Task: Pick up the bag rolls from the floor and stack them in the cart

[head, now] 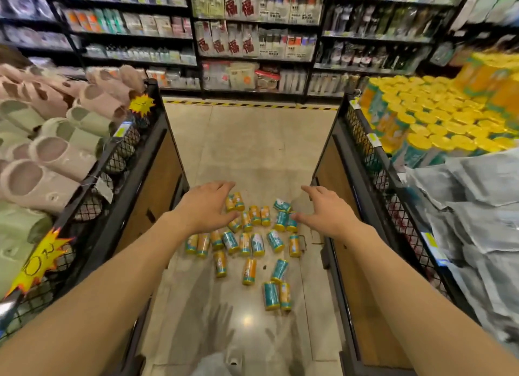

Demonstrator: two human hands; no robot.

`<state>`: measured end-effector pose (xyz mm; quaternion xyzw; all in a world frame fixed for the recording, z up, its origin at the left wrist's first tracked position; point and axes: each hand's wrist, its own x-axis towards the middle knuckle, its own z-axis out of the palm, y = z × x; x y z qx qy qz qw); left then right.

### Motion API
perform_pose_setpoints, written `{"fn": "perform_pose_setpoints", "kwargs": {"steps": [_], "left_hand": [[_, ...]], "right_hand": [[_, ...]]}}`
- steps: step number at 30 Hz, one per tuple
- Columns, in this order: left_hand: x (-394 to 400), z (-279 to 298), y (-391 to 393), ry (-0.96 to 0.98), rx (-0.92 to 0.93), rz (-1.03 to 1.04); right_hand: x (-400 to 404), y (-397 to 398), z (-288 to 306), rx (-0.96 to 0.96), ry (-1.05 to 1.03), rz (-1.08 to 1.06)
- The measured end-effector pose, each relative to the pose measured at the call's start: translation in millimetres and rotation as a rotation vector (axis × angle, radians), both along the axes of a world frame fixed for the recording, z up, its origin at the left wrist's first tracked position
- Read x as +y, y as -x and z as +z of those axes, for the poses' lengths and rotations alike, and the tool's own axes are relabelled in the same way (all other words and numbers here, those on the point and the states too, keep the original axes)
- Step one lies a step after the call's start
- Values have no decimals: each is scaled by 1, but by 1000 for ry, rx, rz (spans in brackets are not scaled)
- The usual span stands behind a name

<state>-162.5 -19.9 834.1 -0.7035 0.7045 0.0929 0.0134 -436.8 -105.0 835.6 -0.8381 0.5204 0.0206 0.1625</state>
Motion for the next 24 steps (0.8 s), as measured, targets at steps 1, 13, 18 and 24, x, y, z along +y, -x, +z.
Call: {"fn": "perform_pose_setpoints", "kwargs": {"steps": [1,13,18,24], "left_hand": [[-11,-4,-3,-3,1,-6],[-112,-76,9,-102,39,-74],[-145,-157,28,-135,-35,-113],[-164,-315,42,-126,49,-112]], "right_hand": [[-11,-2,-2,3,1,-10],[-97,3,-70,20,-125,-48],[-128,13,-162,71,-145,6],[-150,19,-323,-41,-184,-76]]}}
